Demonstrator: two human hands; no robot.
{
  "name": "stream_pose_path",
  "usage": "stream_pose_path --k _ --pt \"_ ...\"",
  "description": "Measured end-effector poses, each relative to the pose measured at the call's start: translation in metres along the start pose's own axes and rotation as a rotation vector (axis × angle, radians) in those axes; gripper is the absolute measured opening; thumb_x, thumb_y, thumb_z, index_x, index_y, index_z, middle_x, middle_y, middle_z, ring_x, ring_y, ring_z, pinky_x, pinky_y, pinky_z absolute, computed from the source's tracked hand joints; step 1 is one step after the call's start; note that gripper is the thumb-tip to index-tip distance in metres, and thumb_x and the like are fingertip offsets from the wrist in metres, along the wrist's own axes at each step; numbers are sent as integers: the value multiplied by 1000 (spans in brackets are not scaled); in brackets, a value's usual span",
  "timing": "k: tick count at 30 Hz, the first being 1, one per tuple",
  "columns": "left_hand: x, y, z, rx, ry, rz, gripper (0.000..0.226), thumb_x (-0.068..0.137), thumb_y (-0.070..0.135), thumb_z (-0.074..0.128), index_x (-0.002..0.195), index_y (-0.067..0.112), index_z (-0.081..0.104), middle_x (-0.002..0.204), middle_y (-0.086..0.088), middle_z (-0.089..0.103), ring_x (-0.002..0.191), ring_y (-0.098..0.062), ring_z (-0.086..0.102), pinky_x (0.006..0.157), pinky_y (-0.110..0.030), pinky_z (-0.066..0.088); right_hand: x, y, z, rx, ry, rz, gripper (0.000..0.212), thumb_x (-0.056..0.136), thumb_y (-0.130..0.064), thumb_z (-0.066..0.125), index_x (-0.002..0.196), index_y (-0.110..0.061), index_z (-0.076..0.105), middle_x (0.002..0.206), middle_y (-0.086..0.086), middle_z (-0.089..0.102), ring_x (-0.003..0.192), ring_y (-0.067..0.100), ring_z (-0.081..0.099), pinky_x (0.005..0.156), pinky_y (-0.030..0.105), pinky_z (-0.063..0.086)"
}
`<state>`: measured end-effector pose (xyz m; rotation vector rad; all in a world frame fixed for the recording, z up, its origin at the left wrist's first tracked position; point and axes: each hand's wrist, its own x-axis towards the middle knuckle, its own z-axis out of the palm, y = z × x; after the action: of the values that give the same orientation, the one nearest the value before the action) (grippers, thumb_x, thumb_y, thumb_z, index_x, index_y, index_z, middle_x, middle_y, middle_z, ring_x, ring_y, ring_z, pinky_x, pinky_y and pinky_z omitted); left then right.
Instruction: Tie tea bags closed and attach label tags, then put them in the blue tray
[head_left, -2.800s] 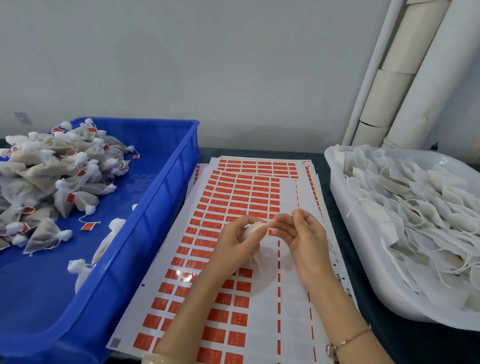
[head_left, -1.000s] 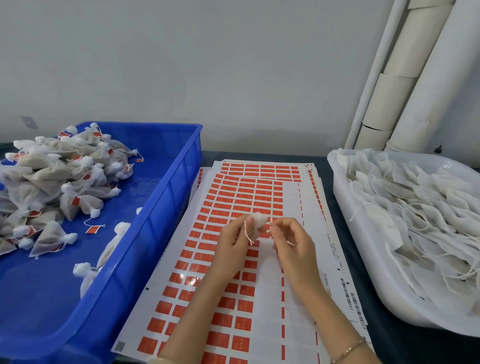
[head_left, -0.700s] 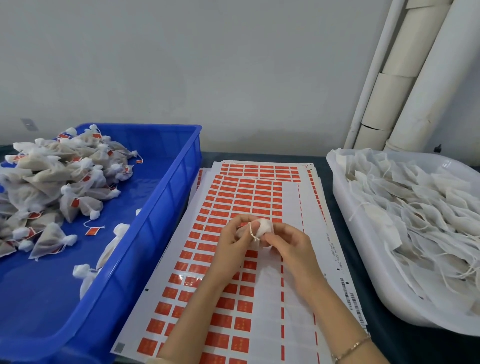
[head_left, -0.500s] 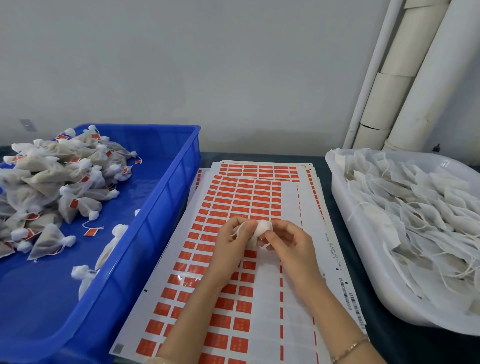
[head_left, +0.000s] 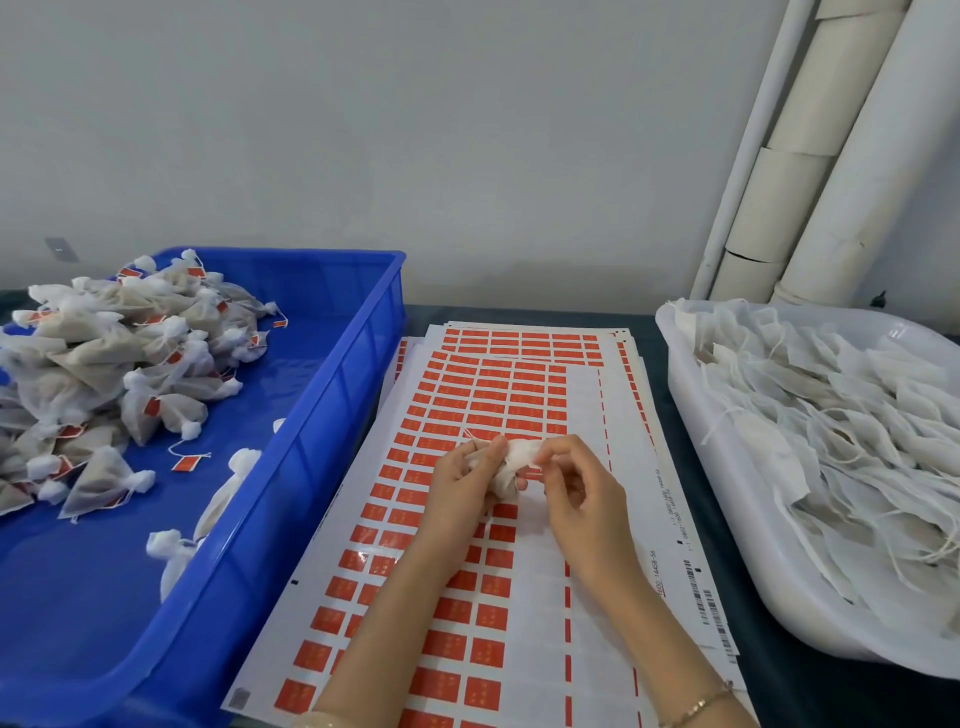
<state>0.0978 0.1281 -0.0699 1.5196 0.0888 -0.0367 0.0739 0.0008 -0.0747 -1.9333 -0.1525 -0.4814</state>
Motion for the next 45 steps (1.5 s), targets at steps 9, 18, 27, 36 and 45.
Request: stream_pose_path --k 9,18,27,36,45 --pt "0 -1 1 -31 3 45 27 89 40 59 95 17 71 85 -1 72 74 -14 68 61 -14 49 -4 8 6 -218 120 -89 19 84 -13 71 101 -22 72 98 -11 65 81 -9 56 71 -8 35" --pt "-2 1 -1 8 -72 250 33 86 39 59 79 8 68 70 5 66 67 -7 63 68 -13 50 -3 1 1 -54 66 -37 25 82 -21 72 87 -44 62 84 -41 55 87 -20 57 68 -3 41" --pt "-3 -2 3 116 -128 355 29 89 35 53 80 13 70 70 7 65 69 -5 60 69 -13 48 0 11 -1 -175 138 -66 11 78 -17 76 90 -18 76 88 -9 71 70 -1 62 64 -1 44" --pt "-6 1 1 -31 -62 258 22 83 38 59 91 26 75 87 5 73 83 -13 68 67 -15 52 -5 2 2 -169 160 -354 29 76 -13 72 104 -6 72 97 -3 67 91 -4 59 81 -1 43" --pt "-7 4 -3 -76 -119 195 17 87 28 61 94 21 75 86 3 75 83 -12 70 66 -16 53 -5 -2 0 -148 123 -375 27 74 -17 73 97 -3 75 89 7 72 83 6 63 77 4 48"
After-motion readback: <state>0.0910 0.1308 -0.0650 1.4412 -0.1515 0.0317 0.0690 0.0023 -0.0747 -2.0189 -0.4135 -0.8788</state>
